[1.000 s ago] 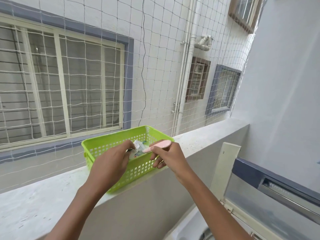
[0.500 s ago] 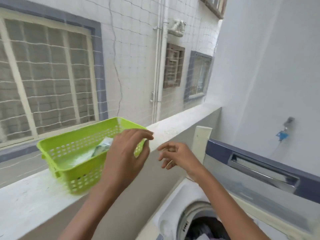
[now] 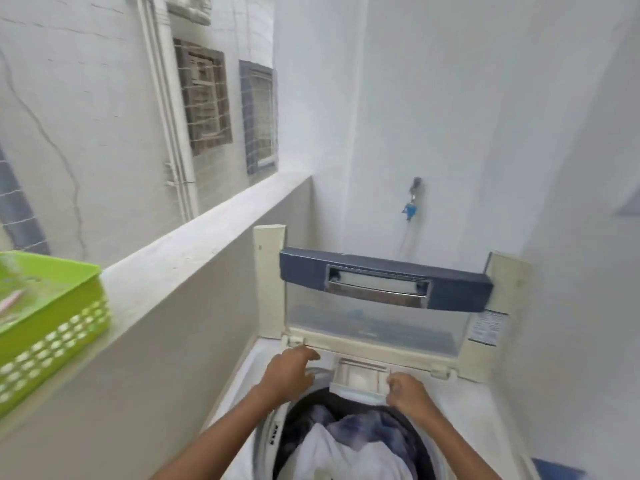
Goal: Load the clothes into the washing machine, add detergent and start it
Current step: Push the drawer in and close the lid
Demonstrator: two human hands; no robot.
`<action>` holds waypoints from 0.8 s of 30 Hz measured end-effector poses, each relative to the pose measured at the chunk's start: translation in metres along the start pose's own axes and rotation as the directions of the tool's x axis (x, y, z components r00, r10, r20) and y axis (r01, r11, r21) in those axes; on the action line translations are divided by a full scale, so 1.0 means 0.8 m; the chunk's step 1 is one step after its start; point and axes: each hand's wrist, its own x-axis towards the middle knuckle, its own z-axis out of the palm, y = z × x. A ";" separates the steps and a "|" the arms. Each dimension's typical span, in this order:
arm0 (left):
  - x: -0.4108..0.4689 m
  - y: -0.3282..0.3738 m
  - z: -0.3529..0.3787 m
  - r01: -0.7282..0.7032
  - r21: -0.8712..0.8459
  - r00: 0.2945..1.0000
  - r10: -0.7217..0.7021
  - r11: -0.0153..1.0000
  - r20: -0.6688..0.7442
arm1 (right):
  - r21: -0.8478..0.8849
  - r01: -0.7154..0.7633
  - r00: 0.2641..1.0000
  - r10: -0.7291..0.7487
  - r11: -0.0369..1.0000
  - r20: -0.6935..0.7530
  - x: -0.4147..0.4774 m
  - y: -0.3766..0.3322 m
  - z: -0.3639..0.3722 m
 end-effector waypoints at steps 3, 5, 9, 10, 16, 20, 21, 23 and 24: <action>0.037 0.008 0.039 -0.017 0.182 0.998 0.005 0.983 0.064 | -0.180 -0.038 0.994 0.019 0.983 -0.108 0.013 0.045 0.004; 0.054 0.011 0.062 -0.008 0.278 0.996 -0.016 0.960 0.083 | -0.288 -0.006 0.975 -0.058 0.958 -0.215 0.023 0.059 0.005; 0.074 0.008 0.095 0.076 0.401 0.985 -0.132 0.913 0.113 | -0.416 -0.070 0.981 -0.013 0.907 -0.194 0.055 0.085 0.021; 0.078 0.007 0.100 0.095 0.420 0.982 -0.156 0.903 0.111 | -0.432 -0.067 0.982 -0.017 0.899 -0.189 0.059 0.084 0.022; 0.091 0.001 0.111 0.137 0.450 0.990 -0.138 0.882 -0.033 | -0.505 -0.041 0.977 -0.072 0.862 -0.202 0.059 0.070 0.018; 0.097 0.000 0.110 0.111 0.468 0.993 -0.087 0.877 -0.074 | -0.504 -0.083 0.974 -0.038 0.860 -0.225 0.053 0.060 0.026; 0.097 0.000 0.110 0.111 0.460 0.993 -0.084 0.881 -0.079 | -0.501 -0.087 0.972 -0.037 0.861 -0.233 0.051 0.058 0.028; 0.096 0.000 0.110 0.117 0.446 0.992 -0.085 0.887 -0.090 | -0.509 -0.105 0.971 -0.023 0.855 -0.238 0.049 0.054 0.029; 0.095 -0.001 0.109 0.118 0.446 0.992 -0.086 0.887 -0.091 | -0.514 -0.108 0.971 -0.021 0.851 -0.239 0.049 0.052 0.028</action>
